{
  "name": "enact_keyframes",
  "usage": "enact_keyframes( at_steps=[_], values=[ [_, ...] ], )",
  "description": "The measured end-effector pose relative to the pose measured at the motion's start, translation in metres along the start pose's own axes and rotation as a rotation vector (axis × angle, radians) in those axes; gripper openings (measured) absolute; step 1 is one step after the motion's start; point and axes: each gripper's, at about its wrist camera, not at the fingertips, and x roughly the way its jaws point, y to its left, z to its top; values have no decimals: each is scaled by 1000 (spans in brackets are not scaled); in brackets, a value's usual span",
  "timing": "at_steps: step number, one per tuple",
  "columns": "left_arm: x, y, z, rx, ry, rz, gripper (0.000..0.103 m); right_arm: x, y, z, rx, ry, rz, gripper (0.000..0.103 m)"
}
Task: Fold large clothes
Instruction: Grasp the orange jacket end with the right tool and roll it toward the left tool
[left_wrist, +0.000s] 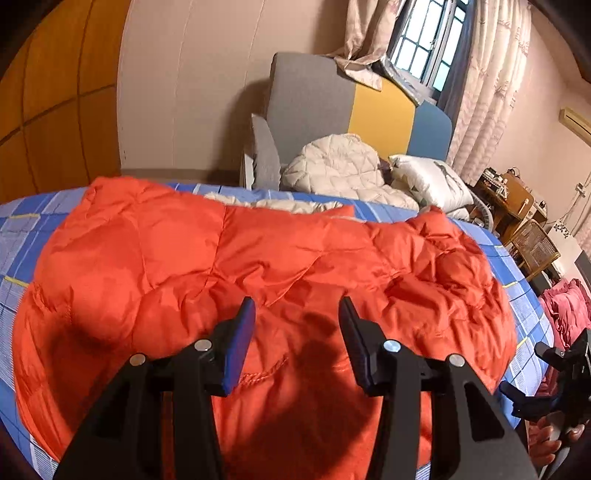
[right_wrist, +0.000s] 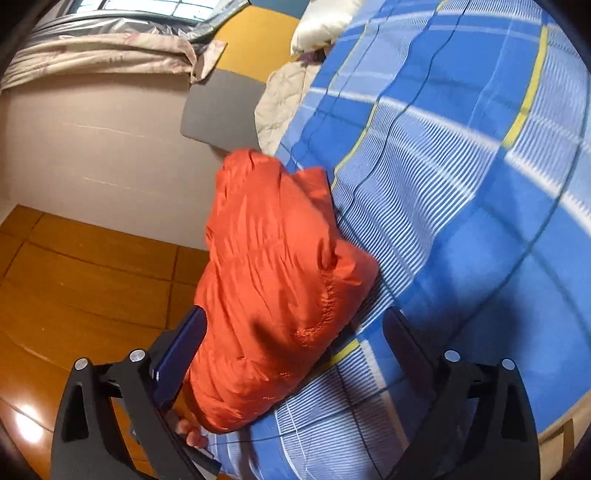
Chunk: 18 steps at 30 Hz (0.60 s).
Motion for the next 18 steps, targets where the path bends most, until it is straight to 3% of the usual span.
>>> enact_keyframes(
  at_steps=[12, 18],
  values=[
    [12, 7, -8, -14, 27, -14, 46, 25, -10, -5, 89, 0, -17, 100],
    [27, 10, -9, -16, 71, -8, 46, 39, -3, -1, 70, -13, -1, 100]
  ],
)
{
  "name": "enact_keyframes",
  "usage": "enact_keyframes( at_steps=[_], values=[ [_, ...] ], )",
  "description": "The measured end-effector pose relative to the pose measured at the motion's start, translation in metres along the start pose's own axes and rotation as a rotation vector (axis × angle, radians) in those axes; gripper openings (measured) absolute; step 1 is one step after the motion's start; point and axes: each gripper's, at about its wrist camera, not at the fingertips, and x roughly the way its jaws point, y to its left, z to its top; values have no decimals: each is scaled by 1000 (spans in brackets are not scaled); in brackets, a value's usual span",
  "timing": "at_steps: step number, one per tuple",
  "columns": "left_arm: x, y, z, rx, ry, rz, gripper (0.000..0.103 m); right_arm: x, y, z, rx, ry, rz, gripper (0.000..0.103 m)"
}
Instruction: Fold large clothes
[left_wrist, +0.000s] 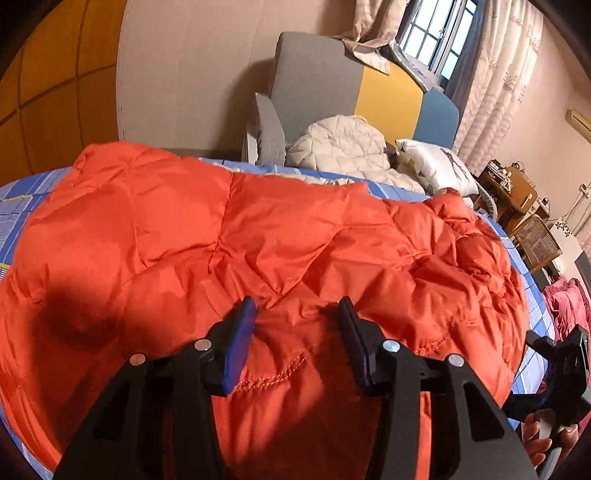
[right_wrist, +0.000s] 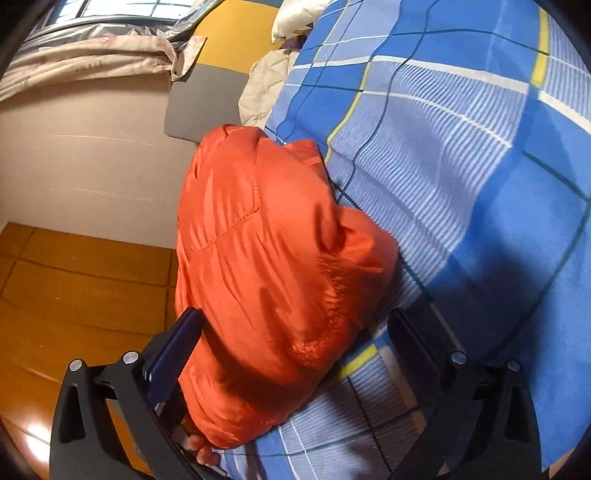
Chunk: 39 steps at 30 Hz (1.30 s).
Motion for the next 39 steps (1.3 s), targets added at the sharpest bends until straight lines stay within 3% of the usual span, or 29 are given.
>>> enact_keyframes(
  at_steps=[12, 13, 18, 21, 27, 33, 39],
  values=[
    [12, 0, -5, 15, 25, 24, 47, 30, 17, -2, 13, -24, 40, 99],
    [12, 0, -6, 15, 26, 26, 47, 33, 18, -2, 6, -27, 42, 95],
    [18, 2, -8, -5, 36, 25, 47, 35, 17, 3, -1, -8, 94, 43],
    [21, 2, -10, -10, 39, 21, 47, 25, 32, 5, -67, -2, 104, 29],
    [16, -1, -17, -41, 46, -25, 45, -7, 74, -3, -246, -23, 104, 23],
    [6, -29, -37, -80, 56, -152, 43, -66, 115, -17, -444, -89, 93, 21],
    [14, -67, -58, -68, 74, -202, 43, -90, 142, -43, -644, -118, -36, 21]
  ],
)
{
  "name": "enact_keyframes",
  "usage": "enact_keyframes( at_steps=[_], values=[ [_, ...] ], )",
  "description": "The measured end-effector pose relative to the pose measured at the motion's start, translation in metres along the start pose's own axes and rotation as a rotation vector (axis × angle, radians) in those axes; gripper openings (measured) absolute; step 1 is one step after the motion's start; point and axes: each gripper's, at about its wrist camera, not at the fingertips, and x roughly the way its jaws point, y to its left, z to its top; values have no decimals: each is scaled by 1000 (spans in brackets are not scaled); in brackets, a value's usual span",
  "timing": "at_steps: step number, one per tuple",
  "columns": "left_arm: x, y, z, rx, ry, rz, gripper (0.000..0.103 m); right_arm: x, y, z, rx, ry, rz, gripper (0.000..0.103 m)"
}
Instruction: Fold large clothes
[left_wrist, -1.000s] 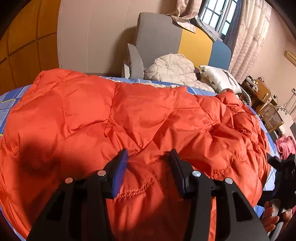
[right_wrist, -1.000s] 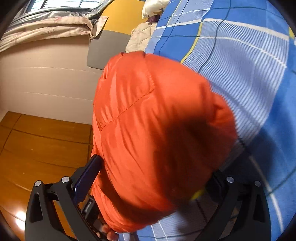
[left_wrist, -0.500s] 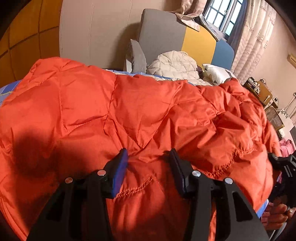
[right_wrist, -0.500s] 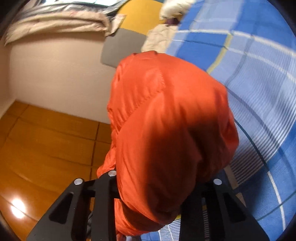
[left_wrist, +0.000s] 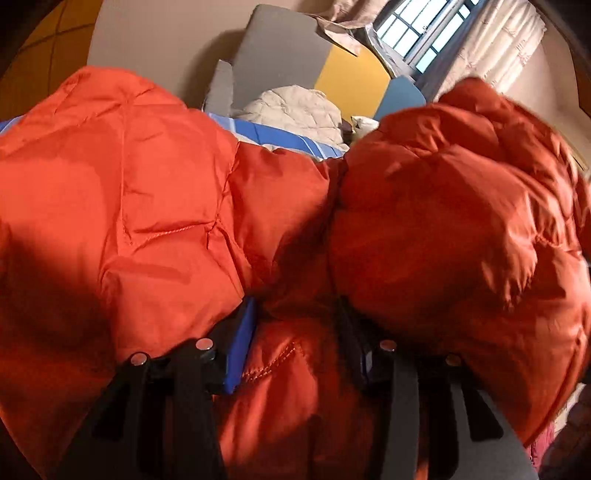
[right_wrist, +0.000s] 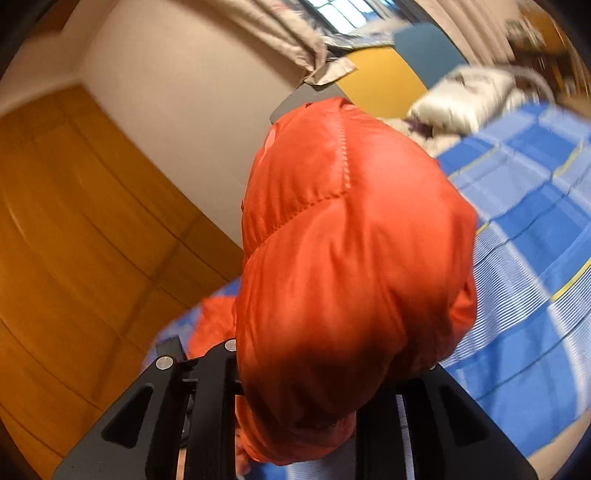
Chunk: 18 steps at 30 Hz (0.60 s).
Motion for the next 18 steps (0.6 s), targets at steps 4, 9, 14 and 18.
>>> enact_keyframes(
  at_steps=[4, 9, 14, 18],
  values=[
    [-15, 3, 3, -7, 6, -20, 38, 1, 5, 5, -14, -3, -13, 21],
    [-86, 13, 4, 59, -115, 24, 38, 5, 5, 8, -31, 3, -40, 21],
    [-127, 71, 1, 20, -157, 168, 38, 9, 30, 6, -144, 16, -87, 21],
    [-117, 109, -8, -69, -97, 102, 35, 21, 63, 5, -293, 41, -130, 21]
  ],
)
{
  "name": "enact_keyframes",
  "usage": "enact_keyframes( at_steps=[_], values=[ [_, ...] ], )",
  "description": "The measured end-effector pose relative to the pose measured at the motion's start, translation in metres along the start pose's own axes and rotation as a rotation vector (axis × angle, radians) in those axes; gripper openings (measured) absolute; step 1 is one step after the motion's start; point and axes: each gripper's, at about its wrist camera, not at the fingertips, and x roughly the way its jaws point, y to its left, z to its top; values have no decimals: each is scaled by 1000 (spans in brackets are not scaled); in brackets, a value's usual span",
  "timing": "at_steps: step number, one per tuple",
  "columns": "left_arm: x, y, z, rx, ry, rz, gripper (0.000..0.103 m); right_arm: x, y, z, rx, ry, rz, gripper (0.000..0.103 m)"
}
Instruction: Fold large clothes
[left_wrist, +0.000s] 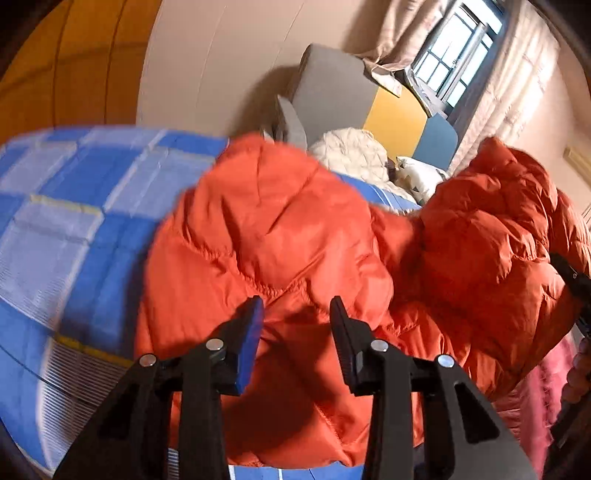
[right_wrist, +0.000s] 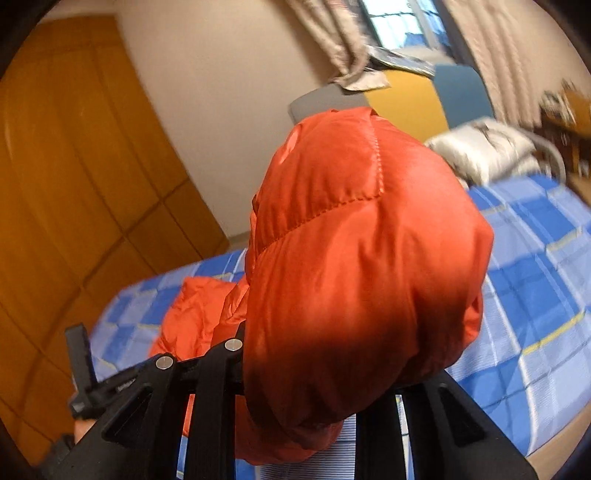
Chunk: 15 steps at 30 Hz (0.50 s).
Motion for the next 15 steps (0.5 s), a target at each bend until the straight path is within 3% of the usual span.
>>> enact_keyframes(
  at_steps=[7, 15],
  values=[
    [26, 1, -6, -40, 27, -115, 36, 19, 72, 4, -271, 42, -34, 21],
    [20, 22, -8, -66, 31, -194, 35, 56, 154, -35, -574, 125, -33, 21]
  ],
)
